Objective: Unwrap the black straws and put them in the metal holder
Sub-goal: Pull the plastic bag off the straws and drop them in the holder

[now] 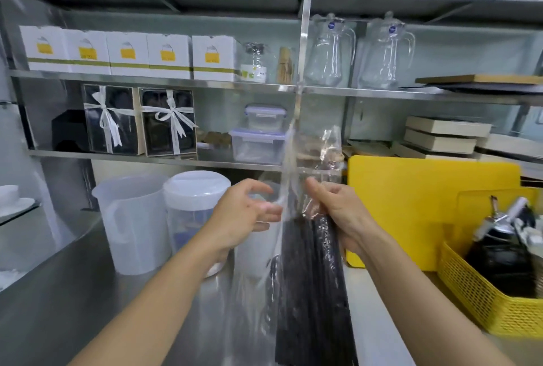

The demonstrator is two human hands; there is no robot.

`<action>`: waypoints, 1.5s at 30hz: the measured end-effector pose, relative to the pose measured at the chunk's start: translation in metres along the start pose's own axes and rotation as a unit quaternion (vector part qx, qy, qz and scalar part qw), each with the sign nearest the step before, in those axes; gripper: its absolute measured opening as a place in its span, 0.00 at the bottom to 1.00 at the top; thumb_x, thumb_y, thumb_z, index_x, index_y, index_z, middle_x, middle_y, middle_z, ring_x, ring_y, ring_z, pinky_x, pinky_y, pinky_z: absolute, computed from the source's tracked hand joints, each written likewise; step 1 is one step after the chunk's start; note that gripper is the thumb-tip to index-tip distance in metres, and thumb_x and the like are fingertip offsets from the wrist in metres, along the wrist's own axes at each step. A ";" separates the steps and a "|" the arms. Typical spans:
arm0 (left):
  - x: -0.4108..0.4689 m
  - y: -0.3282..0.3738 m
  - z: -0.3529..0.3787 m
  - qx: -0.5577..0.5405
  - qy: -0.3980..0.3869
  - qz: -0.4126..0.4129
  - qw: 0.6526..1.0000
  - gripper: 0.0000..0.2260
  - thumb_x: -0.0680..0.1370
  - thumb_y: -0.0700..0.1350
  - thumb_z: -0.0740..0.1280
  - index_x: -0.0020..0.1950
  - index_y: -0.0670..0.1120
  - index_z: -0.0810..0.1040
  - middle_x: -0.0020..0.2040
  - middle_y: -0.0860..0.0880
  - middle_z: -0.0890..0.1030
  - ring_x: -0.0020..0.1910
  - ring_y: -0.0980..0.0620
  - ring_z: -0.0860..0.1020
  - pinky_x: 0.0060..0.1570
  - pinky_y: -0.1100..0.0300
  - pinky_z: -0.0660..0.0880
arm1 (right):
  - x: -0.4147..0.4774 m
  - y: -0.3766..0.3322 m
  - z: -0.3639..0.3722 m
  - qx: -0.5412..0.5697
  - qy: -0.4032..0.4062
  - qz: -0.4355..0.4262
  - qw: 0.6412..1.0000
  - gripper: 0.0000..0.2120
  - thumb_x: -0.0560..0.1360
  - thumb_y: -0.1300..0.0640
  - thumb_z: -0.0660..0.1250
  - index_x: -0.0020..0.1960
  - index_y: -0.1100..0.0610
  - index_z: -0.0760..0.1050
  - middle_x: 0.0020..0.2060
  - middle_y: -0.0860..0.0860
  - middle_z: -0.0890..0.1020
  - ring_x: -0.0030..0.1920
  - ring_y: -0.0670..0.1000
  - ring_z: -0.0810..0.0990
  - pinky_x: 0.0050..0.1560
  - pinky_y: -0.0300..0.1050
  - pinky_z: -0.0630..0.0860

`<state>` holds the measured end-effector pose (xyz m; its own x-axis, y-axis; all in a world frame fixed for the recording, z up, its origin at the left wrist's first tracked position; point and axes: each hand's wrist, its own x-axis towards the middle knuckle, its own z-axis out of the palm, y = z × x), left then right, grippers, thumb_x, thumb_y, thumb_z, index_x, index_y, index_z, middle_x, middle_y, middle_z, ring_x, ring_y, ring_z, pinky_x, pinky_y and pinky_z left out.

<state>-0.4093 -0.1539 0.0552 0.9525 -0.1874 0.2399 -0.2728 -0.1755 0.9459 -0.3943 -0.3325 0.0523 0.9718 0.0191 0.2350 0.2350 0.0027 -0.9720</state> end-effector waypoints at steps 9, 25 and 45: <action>-0.008 0.016 0.029 -0.051 0.017 -0.034 0.998 0.08 0.69 0.45 0.66 0.46 0.47 0.70 0.38 0.50 0.68 0.35 0.55 0.69 0.42 0.55 0.73 | -0.011 0.025 -0.055 0.048 0.076 0.070 0.993 0.26 0.61 0.44 0.75 0.49 0.60 0.73 0.37 0.60 0.79 0.35 0.56 0.79 0.41 0.49 0.79; 0.013 -0.010 0.061 0.031 -0.041 -0.219 0.974 0.07 0.71 0.40 0.66 0.35 0.40 0.80 0.42 0.39 0.82 0.34 0.45 0.76 0.33 0.58 0.72 | -0.032 0.057 -0.062 -0.216 0.140 0.006 0.966 0.19 0.70 0.43 0.67 0.51 0.58 0.74 0.45 0.50 0.77 0.49 0.51 0.75 0.50 0.45 0.72; -0.011 0.006 0.041 -0.118 0.020 -0.208 0.971 0.42 0.55 0.64 0.71 0.64 0.47 0.66 0.63 0.46 0.73 0.57 0.44 0.76 0.57 0.47 0.72 | -0.041 0.047 -0.059 -0.335 0.039 -0.037 0.941 0.02 0.71 0.65 0.66 0.41 0.59 0.74 0.37 0.55 0.79 0.38 0.54 0.75 0.37 0.46 0.70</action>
<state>-0.4273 -0.1926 0.0493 0.9795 -0.1098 -0.1690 0.1698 -0.0018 0.9855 -0.4219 -0.3918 -0.0028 0.9450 -0.0296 0.3258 0.2353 -0.6306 -0.7396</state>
